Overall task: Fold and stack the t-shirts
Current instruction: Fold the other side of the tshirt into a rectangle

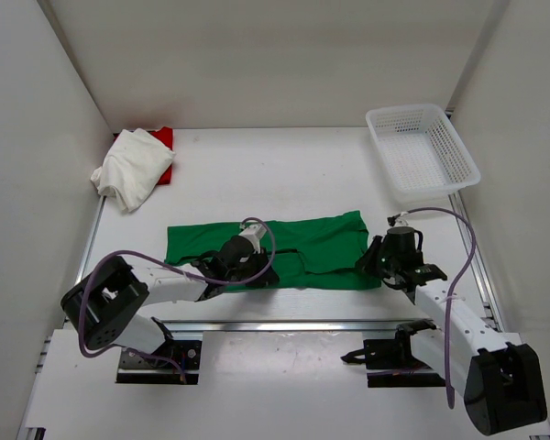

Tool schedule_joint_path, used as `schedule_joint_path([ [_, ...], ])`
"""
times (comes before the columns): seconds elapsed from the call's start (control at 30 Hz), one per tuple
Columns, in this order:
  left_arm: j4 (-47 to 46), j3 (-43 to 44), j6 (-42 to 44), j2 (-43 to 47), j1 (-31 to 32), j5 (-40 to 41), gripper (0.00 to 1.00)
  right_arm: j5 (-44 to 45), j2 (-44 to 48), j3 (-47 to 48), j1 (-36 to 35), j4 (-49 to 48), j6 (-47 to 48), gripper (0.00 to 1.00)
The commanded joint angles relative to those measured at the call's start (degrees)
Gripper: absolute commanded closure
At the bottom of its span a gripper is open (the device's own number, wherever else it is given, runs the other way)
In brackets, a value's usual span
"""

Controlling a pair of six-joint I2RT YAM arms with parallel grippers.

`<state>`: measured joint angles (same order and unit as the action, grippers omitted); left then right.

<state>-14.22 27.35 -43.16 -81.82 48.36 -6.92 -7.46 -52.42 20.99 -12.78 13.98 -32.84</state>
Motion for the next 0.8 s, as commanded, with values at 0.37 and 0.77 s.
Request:
schedule_joint_path([
  [0.37, 2.26, 0.33, 0.88, 5.70, -4.67, -1.61, 0.78, 5.19, 4.44, 1.42, -4.20, 11.95, -1.88, 0.99],
  [0.77, 4.21, 5.78, -0.25, 5.19, -15.39, -4.51, 0.77, -2.89, -2.13, 6.69, 5.12, -2.70, 4.88, 0.70],
])
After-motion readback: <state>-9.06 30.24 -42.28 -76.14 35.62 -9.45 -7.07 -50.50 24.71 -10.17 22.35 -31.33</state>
